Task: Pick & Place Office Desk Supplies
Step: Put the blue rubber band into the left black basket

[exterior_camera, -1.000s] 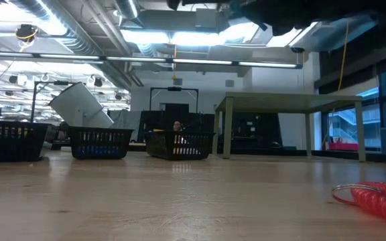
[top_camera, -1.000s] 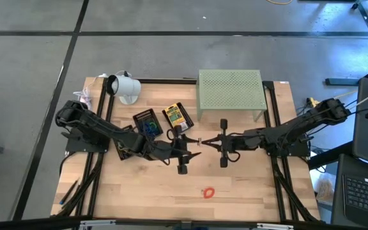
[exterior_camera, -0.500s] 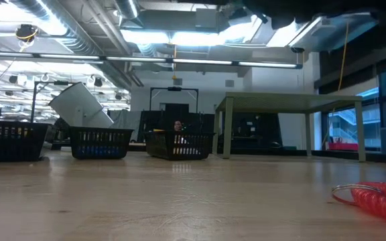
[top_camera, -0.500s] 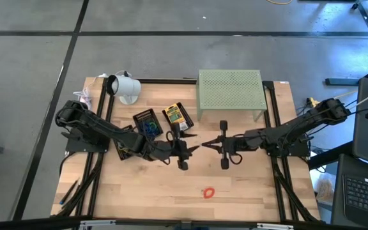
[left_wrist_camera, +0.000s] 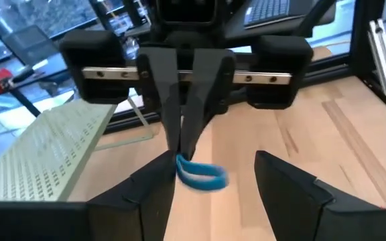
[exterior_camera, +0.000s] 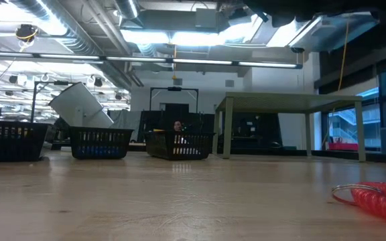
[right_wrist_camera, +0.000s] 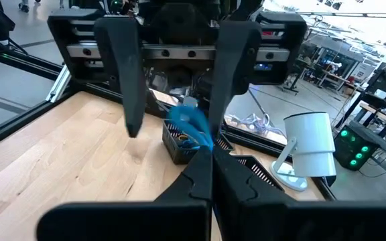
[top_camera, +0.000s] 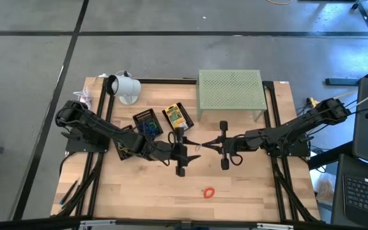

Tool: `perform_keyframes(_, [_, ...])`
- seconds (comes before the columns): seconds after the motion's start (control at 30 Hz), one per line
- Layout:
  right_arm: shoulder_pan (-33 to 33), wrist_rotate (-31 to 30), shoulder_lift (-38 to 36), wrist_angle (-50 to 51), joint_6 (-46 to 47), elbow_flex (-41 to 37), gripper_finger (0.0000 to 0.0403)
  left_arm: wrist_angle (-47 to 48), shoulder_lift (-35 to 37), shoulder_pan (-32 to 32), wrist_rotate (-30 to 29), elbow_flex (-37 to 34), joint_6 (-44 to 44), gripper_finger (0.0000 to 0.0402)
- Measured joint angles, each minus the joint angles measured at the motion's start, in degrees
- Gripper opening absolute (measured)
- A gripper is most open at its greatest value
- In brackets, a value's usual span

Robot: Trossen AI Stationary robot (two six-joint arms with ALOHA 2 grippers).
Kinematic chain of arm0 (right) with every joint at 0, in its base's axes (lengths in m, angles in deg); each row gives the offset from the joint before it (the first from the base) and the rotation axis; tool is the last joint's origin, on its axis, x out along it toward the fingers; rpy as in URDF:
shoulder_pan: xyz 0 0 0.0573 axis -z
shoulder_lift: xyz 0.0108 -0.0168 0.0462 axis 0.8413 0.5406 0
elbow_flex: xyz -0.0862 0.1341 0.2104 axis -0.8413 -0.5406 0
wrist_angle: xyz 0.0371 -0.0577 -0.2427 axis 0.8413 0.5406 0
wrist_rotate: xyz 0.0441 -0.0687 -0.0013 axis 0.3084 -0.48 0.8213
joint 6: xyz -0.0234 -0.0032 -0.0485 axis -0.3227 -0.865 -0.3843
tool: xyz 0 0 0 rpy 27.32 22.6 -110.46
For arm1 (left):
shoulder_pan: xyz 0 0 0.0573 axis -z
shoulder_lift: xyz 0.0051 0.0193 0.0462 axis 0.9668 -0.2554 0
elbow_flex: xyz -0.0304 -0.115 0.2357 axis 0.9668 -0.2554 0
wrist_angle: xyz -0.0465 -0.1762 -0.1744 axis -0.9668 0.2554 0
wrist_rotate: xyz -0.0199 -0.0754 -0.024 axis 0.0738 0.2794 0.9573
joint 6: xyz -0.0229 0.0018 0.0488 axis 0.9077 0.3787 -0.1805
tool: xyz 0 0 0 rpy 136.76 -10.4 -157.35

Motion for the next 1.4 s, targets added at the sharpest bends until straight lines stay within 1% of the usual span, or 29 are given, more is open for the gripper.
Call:
perform_keyframes(0.1, [0.0, -0.1, 0.0, 0.0, -0.2, 0.0, 0.0000, 0.0, 0.0, -0.1, -0.5, 0.0, 1.9, 0.0189])
perform_keyframes(0.23, [0.0, -0.1, 0.0, 0.0, -0.1, 0.0, 0.0000, 0.0, 0.0, -0.1, -1.2, 0.0, 2.1, 0.0155])
perform_keyframes(0.33, [0.0, -0.1, 0.0, 0.0, -0.1, 0.0, 0.0000, 0.0, 0.0, -0.1, -1.2, 0.0, 2.1, 0.0117])
perform_keyframes(0.57, [0.0, -0.1, 0.0, 0.0, -0.1, 0.0, 0.0000, 0.0, 0.0, -0.1, -1.3, 0.0, 1.7, 0.0015])
perform_keyframes(0.63, [0.0, -0.1, 0.0, 0.0, -0.1, 0.0, 0.0000, 0.0, 0.0, -0.1, -1.5, 0.0, 1.7, 0.0007])
perform_keyframes(0.83, [0.0, -0.1, 0.0, 0.0, 0.1, 0.0, 0.0001, 0.3, 0.0, -0.1, -4.9, 0.0, 1.6, 0.0004])
perform_keyframes(0.9, [0.0, -0.1, 0.0, 0.0, 1.0, 0.0, 0.0009, 0.3, 0.0, -0.1, -5.5, 0.0, 1.6, 0.0004])
perform_keyframes(1.0, [0.0, -0.1, 0.0, 0.0, 2.1, 0.0, 0.0043, 0.4, 0.0, -0.1, -5.6, 0.0, 1.6, 0.0003])
perform_keyframes(1.17, [0.0, -0.1, 0.0, 0.9, 3.6, 0.0, 0.0133, 0.4, 0.0, -0.1, -5.8, 0.0, 1.7, 0.0003])
perform_keyframes(1.3, [0.0, -0.1, -1.6, 5.0, 6.3, 0.0, 0.0209, 0.4, 0.0, -0.1, -8.6, 0.0, 1.8, 0.0003])
perform_keyframes(1.4, [0.0, -0.1, -3.5, 8.4, 9.0, 0.0, 0.0254, 0.4, 0.0, -0.1, -10.8, 0.0, 1.8, 0.0003])
